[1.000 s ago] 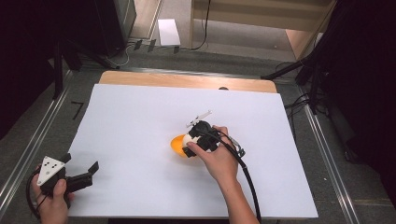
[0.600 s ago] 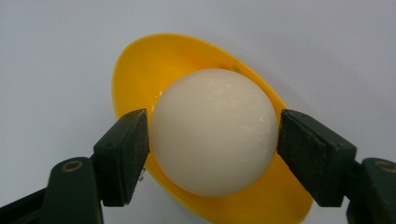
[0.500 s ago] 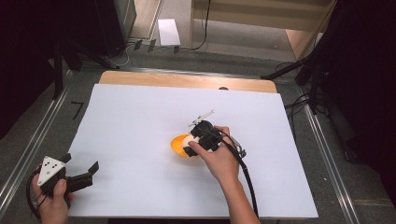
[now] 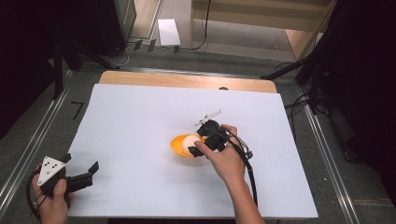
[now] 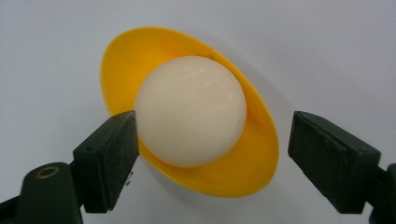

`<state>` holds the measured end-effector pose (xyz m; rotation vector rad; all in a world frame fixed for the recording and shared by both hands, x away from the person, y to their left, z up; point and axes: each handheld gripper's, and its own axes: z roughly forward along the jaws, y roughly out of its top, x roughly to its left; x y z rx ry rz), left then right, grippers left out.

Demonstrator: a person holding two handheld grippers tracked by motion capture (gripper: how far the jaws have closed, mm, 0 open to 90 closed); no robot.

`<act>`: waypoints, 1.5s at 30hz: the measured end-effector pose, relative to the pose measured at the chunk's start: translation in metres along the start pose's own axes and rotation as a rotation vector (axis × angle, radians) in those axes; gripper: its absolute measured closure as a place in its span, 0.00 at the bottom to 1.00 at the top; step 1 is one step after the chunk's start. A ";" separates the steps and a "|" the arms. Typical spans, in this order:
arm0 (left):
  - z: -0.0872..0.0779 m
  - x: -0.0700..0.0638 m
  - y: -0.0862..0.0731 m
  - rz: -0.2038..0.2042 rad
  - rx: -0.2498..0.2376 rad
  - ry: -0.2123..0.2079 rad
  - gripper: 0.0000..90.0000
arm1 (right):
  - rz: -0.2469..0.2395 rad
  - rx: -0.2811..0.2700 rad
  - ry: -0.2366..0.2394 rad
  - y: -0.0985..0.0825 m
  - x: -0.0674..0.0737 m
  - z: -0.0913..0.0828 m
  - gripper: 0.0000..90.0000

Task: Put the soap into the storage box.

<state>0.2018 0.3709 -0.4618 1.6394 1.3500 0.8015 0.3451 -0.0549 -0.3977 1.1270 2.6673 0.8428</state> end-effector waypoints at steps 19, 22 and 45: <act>0.000 0.000 0.000 0.000 0.002 0.000 0.00 | 0.045 -0.013 -0.040 -0.013 -0.016 -0.019 0.02; 0.000 0.000 0.000 0.000 0.002 0.000 0.00 | 0.063 -0.031 -0.034 -0.016 -0.019 -0.023 0.02; 0.000 -0.001 0.000 0.011 0.004 0.003 0.00 | 0.144 -0.055 -0.054 -0.056 -0.049 -0.035 0.01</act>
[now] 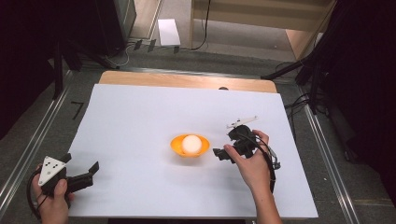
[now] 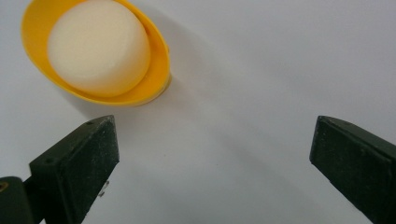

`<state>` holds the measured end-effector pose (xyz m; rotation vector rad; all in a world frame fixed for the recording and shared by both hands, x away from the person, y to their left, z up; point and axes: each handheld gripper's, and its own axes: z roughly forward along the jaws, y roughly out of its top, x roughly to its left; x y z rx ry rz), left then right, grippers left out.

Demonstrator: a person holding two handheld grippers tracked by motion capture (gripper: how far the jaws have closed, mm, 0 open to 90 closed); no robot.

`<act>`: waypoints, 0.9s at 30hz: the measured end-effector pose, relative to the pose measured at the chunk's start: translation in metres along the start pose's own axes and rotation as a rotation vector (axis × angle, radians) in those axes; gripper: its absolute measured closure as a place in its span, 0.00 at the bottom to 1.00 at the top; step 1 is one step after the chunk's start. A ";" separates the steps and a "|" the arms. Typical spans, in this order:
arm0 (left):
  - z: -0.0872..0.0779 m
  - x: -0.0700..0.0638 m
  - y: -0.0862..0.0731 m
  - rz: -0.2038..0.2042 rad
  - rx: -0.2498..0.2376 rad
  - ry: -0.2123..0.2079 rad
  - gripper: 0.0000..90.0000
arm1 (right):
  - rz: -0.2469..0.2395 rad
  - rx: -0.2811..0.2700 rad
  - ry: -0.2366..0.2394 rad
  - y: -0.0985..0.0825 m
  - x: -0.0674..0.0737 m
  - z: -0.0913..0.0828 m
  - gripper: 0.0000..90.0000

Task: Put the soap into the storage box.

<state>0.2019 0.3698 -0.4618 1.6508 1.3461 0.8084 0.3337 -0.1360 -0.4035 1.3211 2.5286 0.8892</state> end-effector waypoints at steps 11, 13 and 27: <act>0.000 0.000 0.000 0.002 -0.003 0.002 0.00 | 0.047 -0.004 -0.015 -0.022 -0.019 -0.004 0.02; 0.000 0.000 0.000 0.001 -0.003 0.002 0.00 | 0.056 -0.002 -0.013 -0.025 -0.021 -0.003 0.02; 0.000 -0.001 0.000 0.001 -0.003 0.004 0.00 | 0.105 -0.008 -0.026 -0.057 -0.047 -0.004 0.02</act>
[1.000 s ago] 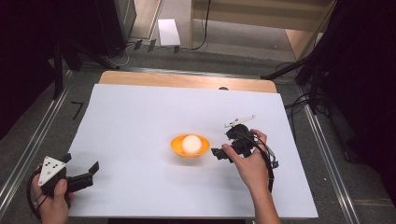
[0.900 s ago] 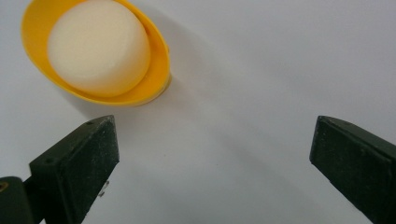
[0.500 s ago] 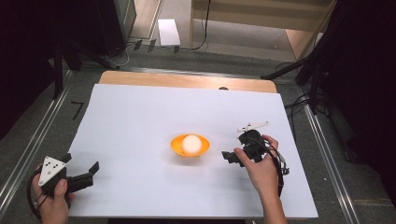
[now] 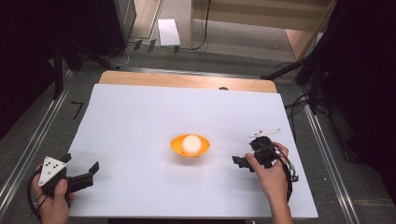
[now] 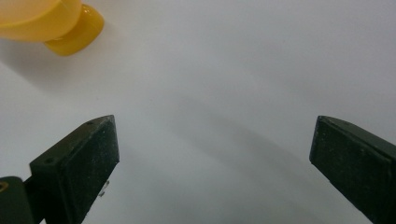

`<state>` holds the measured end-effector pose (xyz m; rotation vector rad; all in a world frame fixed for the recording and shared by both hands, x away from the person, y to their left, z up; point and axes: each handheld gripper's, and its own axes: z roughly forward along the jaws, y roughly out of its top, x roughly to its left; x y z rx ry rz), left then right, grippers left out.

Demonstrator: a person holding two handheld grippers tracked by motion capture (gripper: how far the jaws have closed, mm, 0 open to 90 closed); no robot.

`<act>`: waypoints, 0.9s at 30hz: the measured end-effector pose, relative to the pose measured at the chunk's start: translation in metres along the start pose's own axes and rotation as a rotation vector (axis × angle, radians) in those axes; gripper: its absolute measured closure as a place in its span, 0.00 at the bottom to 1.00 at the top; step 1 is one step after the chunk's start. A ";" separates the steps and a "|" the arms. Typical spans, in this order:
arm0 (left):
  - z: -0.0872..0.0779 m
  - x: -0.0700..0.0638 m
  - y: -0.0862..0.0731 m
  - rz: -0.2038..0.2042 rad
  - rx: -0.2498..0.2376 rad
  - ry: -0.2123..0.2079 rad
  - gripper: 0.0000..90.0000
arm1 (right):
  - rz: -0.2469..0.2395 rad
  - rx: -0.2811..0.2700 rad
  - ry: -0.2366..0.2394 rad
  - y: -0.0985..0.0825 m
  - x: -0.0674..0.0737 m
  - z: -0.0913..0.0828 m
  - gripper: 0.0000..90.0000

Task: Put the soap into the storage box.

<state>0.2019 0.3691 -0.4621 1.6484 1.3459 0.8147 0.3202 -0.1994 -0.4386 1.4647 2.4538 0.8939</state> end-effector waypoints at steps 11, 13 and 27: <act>0.000 0.000 0.000 0.003 0.003 0.003 0.00 | 0.038 -0.051 -0.011 -0.022 -0.019 -0.004 0.02; 0.000 0.000 0.000 0.003 0.003 0.002 0.00 | 0.041 -0.060 -0.009 -0.024 -0.020 -0.005 0.02; 0.000 0.000 0.000 0.001 0.000 0.000 0.00 | 0.067 -0.145 0.011 -0.047 -0.037 -0.010 0.02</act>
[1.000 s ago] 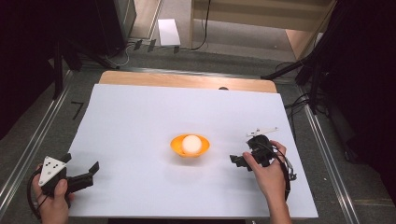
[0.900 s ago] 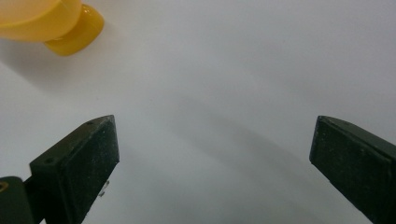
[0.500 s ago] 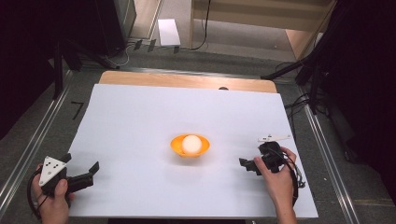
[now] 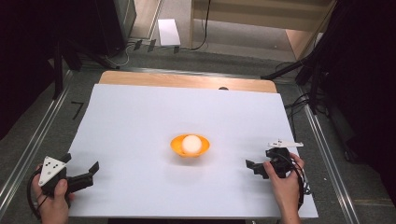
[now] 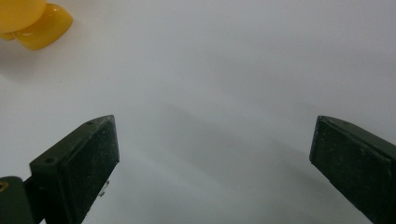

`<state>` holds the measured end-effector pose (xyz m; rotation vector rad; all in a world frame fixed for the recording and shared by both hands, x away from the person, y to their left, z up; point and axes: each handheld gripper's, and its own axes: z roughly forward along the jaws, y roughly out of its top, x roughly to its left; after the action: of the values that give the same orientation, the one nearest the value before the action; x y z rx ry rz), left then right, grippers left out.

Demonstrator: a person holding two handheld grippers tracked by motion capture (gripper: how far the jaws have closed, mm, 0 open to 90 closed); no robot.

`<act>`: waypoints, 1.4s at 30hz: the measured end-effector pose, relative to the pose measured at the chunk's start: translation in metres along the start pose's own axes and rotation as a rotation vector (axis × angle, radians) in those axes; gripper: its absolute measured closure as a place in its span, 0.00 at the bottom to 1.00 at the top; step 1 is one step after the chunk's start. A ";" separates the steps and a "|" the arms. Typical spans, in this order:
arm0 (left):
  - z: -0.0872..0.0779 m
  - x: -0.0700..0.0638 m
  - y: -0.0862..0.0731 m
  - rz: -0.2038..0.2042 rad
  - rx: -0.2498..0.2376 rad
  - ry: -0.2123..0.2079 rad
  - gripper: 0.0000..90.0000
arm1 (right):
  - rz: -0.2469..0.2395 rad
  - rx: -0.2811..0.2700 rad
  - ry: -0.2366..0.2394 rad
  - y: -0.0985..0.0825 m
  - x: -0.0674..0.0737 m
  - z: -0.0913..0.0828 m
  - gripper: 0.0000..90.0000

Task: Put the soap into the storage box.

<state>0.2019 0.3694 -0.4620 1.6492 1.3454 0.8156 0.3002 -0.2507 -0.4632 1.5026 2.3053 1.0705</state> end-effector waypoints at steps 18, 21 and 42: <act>0.000 0.001 0.000 -0.004 0.001 -0.003 0.00 | 0.081 -0.144 0.013 -0.040 -0.031 -0.028 0.02; 0.000 0.001 0.000 -0.005 0.004 -0.004 0.00 | 0.076 -0.158 -0.007 -0.047 -0.033 -0.033 0.02; 0.001 0.000 0.000 -0.001 0.011 -0.009 0.00 | 0.209 -0.422 0.095 -0.076 -0.055 -0.052 0.02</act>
<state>0.2028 0.3688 -0.4621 1.6588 1.3466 0.8010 0.2451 -0.3390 -0.4877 1.5632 1.8412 1.5936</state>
